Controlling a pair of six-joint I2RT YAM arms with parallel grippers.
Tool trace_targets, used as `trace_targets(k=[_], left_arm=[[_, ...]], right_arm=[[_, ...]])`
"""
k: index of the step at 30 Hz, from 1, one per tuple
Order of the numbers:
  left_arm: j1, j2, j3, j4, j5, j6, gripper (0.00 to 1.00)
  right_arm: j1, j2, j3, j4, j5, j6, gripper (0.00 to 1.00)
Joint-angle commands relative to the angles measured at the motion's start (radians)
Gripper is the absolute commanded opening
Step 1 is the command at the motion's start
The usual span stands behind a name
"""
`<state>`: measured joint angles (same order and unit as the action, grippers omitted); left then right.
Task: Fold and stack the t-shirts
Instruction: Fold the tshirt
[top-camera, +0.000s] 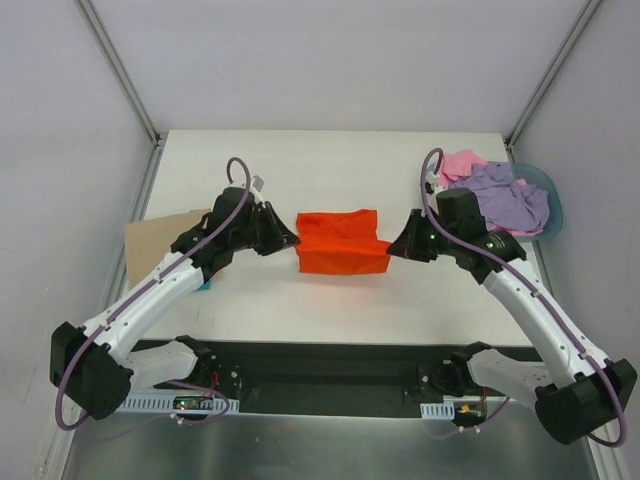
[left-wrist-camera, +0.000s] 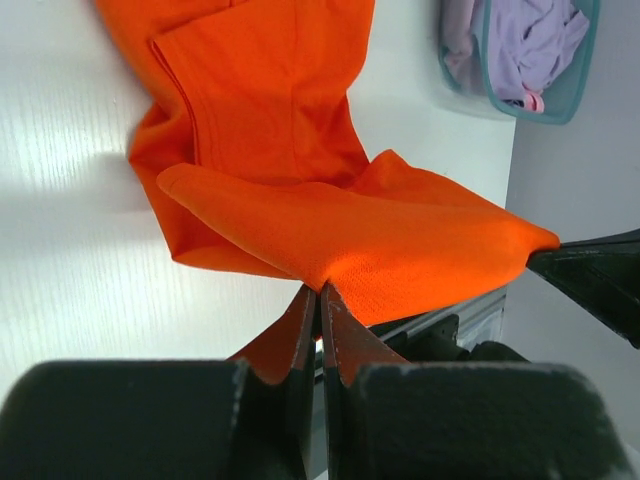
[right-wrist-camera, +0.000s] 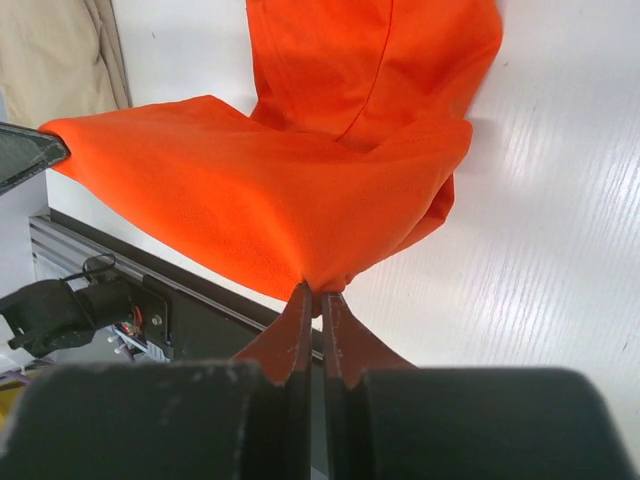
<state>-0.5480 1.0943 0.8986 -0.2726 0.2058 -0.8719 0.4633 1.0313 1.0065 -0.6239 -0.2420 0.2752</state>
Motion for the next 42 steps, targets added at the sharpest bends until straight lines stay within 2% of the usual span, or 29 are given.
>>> trace_targets(k=[1, 7, 15, 23, 26, 30, 31, 34, 35, 36, 38, 39, 40, 41, 42], left_arm=[[0.048, 0.082, 0.103, 0.000, 0.007, 0.054, 0.00], [0.129, 0.254, 0.198, 0.000, 0.070, 0.079, 0.00], [0.210, 0.452, 0.307, 0.003, 0.135, 0.091, 0.00], [0.258, 0.729, 0.532, -0.005, 0.191, 0.108, 0.00], [0.276, 0.831, 0.606, -0.007, 0.190, 0.096, 0.06], [0.301, 0.949, 0.726, -0.013, 0.176, 0.086, 0.32], [0.306, 0.998, 0.793, -0.016, 0.191, 0.090, 0.37], [0.307, 1.059, 0.906, -0.033, 0.245, 0.119, 0.51], [0.306, 1.058, 0.918, -0.033, 0.273, 0.125, 0.55], [0.304, 1.050, 0.922, -0.033, 0.274, 0.131, 0.64], [0.301, 1.000, 0.896, -0.033, 0.265, 0.142, 0.71], [0.300, 0.953, 0.860, -0.033, 0.253, 0.148, 0.78], [0.295, 0.929, 0.838, -0.033, 0.250, 0.154, 0.99], [0.286, 0.905, 0.814, -0.033, 0.250, 0.165, 0.99], [0.280, 0.880, 0.789, -0.033, 0.248, 0.169, 0.99]], right_arm=[[-0.072, 0.070, 0.107, 0.006, -0.057, -0.053, 0.00], [-0.127, 0.242, 0.202, 0.033, -0.143, -0.088, 0.00], [-0.186, 0.510, 0.388, 0.065, -0.180, -0.087, 0.00], [-0.239, 0.818, 0.572, 0.110, -0.258, -0.080, 0.00], [-0.242, 0.930, 0.664, 0.147, -0.244, -0.079, 0.01], [-0.247, 1.072, 0.802, 0.148, -0.174, -0.042, 0.02], [-0.250, 1.122, 0.825, 0.147, -0.162, -0.039, 0.05], [-0.250, 1.197, 0.935, 0.153, -0.201, -0.041, 0.47], [-0.250, 1.204, 0.958, 0.147, -0.227, -0.044, 0.56], [-0.246, 1.204, 0.978, 0.144, -0.243, -0.053, 0.57], [-0.236, 1.175, 0.983, 0.121, -0.230, -0.082, 0.65], [-0.230, 1.156, 0.959, 0.109, -0.214, -0.096, 0.67], [-0.229, 1.114, 0.939, 0.107, -0.211, -0.103, 0.73], [-0.224, 1.089, 0.913, 0.108, -0.212, -0.110, 0.99], [-0.221, 1.064, 0.885, 0.110, -0.207, -0.113, 0.97]])
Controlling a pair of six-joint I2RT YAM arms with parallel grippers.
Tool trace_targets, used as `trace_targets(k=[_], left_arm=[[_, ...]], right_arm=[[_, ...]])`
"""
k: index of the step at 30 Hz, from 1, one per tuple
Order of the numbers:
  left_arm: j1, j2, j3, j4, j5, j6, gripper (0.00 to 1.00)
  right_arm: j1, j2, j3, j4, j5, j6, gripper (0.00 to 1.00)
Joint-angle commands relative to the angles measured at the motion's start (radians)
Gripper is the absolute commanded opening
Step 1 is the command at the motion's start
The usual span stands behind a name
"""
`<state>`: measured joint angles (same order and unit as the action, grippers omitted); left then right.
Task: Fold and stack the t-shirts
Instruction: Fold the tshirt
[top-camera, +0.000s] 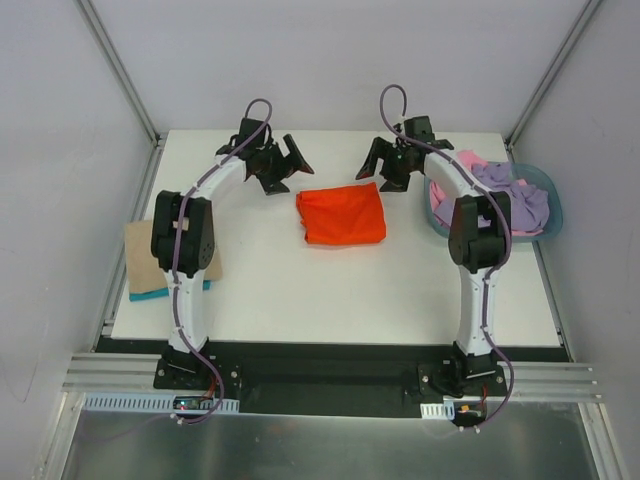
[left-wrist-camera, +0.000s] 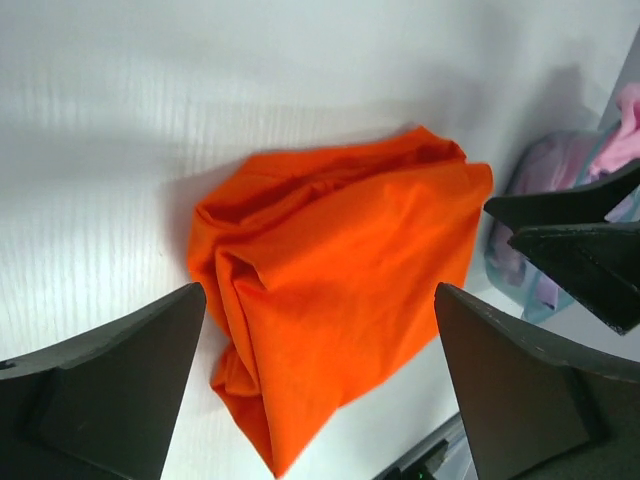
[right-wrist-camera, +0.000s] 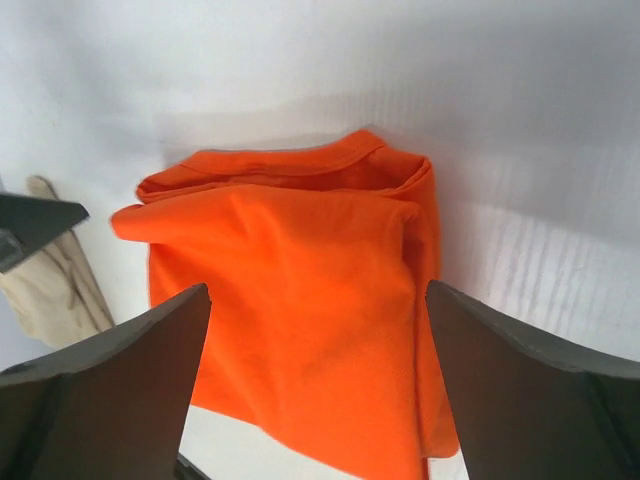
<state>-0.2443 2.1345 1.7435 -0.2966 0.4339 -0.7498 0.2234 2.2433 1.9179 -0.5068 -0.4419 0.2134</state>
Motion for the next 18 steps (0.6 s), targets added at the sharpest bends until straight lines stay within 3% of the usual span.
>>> trace_targets(k=[1, 4, 9, 14, 18], left_arm=[[-0.035, -0.206, -0.102, -0.007, 0.017, 0.053, 0.99], [-0.087, -0.281, -0.185, -0.007, 0.037, 0.058, 0.99], [-0.187, -0.358, -0.347, 0.045, 0.072, 0.053, 0.99], [-0.228, -0.320, -0.414, 0.152, 0.120, 0.021, 0.99], [-0.227, -0.225, -0.389, 0.166, 0.127, 0.007, 0.99]], right_arm=[[0.031, -0.199, -0.089, -0.007, -0.001, -0.057, 0.97], [0.062, -0.308, -0.231, 0.002, 0.025, -0.071, 0.97], [0.082, -0.456, -0.551, 0.214, -0.098, 0.029, 0.97], [0.080, -0.401, -0.593, 0.261, -0.182, 0.060, 0.97], [0.074, -0.309, -0.542, 0.222, -0.126, 0.058, 0.97]])
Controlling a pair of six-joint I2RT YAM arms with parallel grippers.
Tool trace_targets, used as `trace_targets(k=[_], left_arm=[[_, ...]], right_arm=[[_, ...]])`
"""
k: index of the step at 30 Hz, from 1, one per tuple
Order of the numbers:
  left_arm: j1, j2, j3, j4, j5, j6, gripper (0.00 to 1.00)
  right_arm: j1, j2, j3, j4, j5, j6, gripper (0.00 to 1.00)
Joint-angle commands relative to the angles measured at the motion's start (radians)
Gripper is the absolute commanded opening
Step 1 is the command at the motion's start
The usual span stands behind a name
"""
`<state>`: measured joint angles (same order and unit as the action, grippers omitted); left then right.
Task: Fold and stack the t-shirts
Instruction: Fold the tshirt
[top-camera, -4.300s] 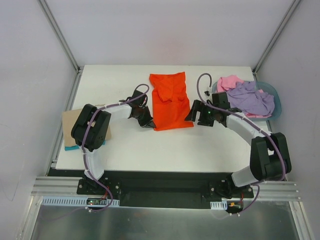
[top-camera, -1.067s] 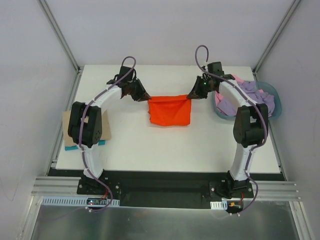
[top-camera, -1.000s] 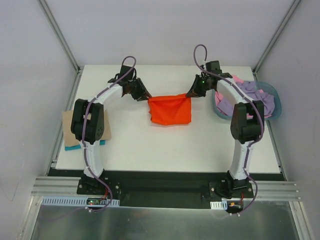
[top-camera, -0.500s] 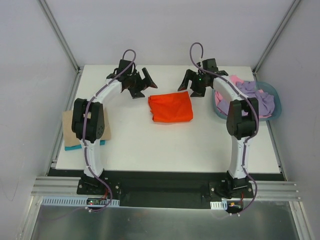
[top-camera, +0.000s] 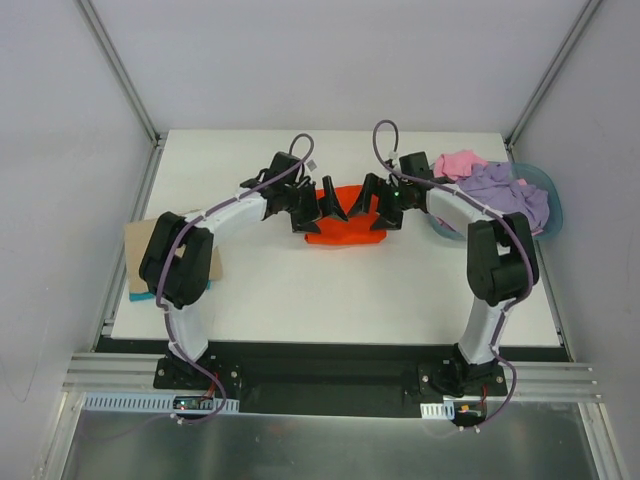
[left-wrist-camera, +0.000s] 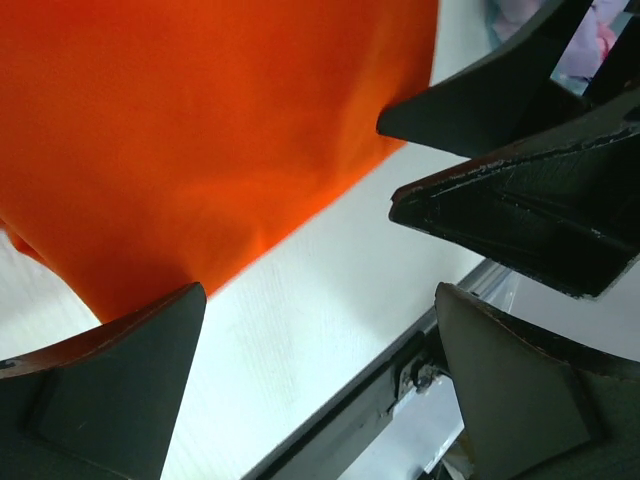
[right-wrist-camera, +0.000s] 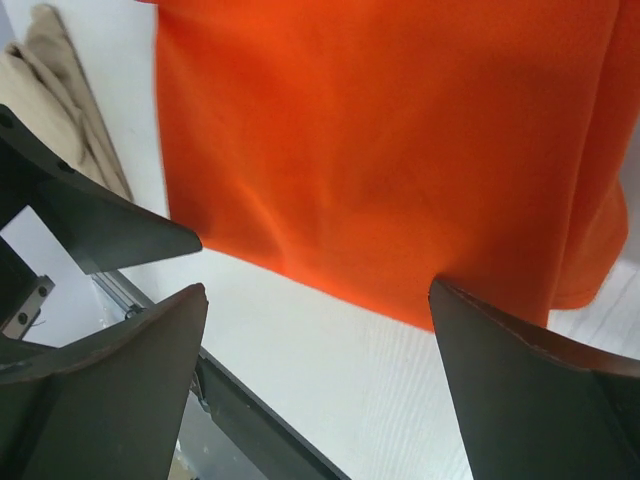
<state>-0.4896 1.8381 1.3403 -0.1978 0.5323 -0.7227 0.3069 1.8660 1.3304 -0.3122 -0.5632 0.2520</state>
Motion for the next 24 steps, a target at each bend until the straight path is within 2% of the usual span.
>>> trace_targets(k=[1, 9, 14, 20, 21, 24], left_arm=[[0.019, 0.105, 0.014, 0.067, 0.035, -0.024, 0.99], [0.026, 0.116, -0.122, 0.069, -0.040, -0.023, 0.99], [0.022, 0.087, -0.207, 0.069, -0.038, -0.018, 0.99], [-0.010, -0.127, -0.469, 0.072, -0.080, -0.018, 0.99], [-0.021, -0.213, -0.540, 0.072, -0.087, -0.014, 0.99], [-0.060, -0.385, -0.633, 0.072, -0.086, -0.024, 0.99]], right_arm=[[-0.014, 0.097, 0.047, 0.022, -0.003, 0.017, 0.97], [-0.019, 0.116, -0.020, 0.028, 0.026, 0.009, 0.97], [-0.005, 0.050, -0.144, 0.059, 0.017, 0.007, 0.97], [0.035, -0.177, -0.414, 0.067, 0.065, 0.014, 0.97], [0.044, -0.256, -0.442, 0.055, 0.059, 0.006, 0.97], [0.073, -0.411, -0.507, -0.024, 0.063, -0.026, 0.97]])
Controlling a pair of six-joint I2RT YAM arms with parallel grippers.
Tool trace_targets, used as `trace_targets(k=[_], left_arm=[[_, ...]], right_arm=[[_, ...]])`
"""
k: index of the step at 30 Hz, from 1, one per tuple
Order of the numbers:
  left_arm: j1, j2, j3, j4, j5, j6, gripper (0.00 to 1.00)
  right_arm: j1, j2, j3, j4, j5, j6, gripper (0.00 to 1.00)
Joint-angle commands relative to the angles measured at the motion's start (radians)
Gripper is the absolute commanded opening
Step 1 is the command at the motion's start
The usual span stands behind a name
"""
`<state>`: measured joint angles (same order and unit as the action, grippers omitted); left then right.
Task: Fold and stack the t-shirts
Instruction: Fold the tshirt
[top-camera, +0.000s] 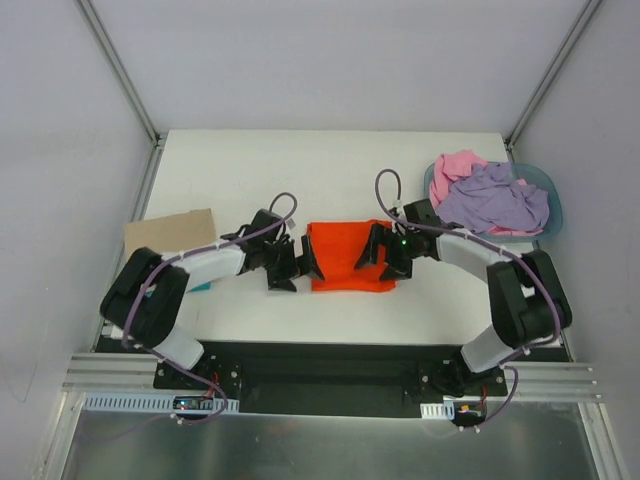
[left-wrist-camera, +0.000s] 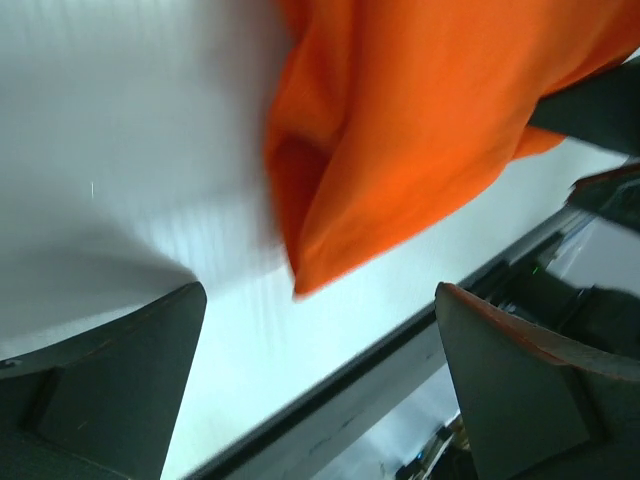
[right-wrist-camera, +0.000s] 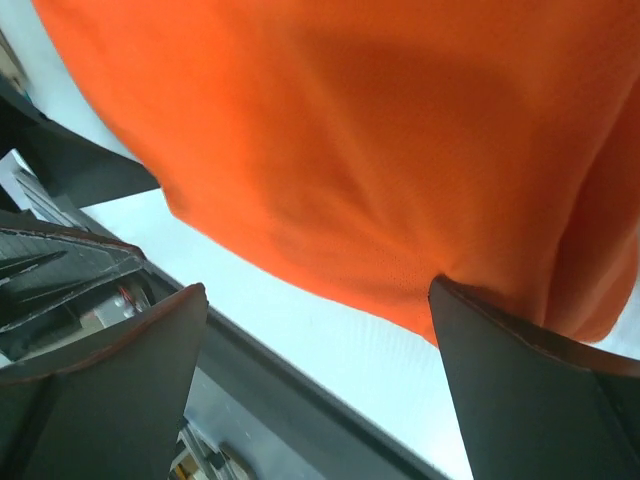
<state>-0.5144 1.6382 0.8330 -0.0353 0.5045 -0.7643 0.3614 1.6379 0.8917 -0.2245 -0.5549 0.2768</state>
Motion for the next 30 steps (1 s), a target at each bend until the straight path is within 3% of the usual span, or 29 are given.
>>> trace_targets(k=[1, 3, 7, 14, 20, 30], left_arm=[[-0.035, -0.224, -0.129, -0.092, -0.054, 0.014, 0.99], [-0.035, -0.312, -0.101, -0.091, -0.064, 0.014, 0.99], [-0.035, -0.321, 0.018, -0.090, -0.063, 0.052, 0.99], [-0.035, -0.008, 0.332, -0.083, 0.006, 0.060, 0.99], [-0.019, 0.250, 0.509, -0.080, 0.037, 0.051, 0.99], [0.022, 0.410, 0.525, -0.080, -0.061, 0.042, 0.99]], right_arm=[[0.024, -0.209, -0.069, -0.146, 0.047, -0.057, 0.97], [0.033, -0.262, -0.050, -0.168, 0.023, -0.076, 0.97], [0.034, -0.296, 0.019, -0.168, 0.012, -0.083, 0.97], [-0.025, -0.239, 0.124, -0.076, 0.079, -0.024, 0.97], [-0.079, -0.018, 0.240, -0.084, 0.115, -0.050, 0.97], [-0.110, 0.296, 0.375, -0.070, 0.168, -0.053, 0.97]])
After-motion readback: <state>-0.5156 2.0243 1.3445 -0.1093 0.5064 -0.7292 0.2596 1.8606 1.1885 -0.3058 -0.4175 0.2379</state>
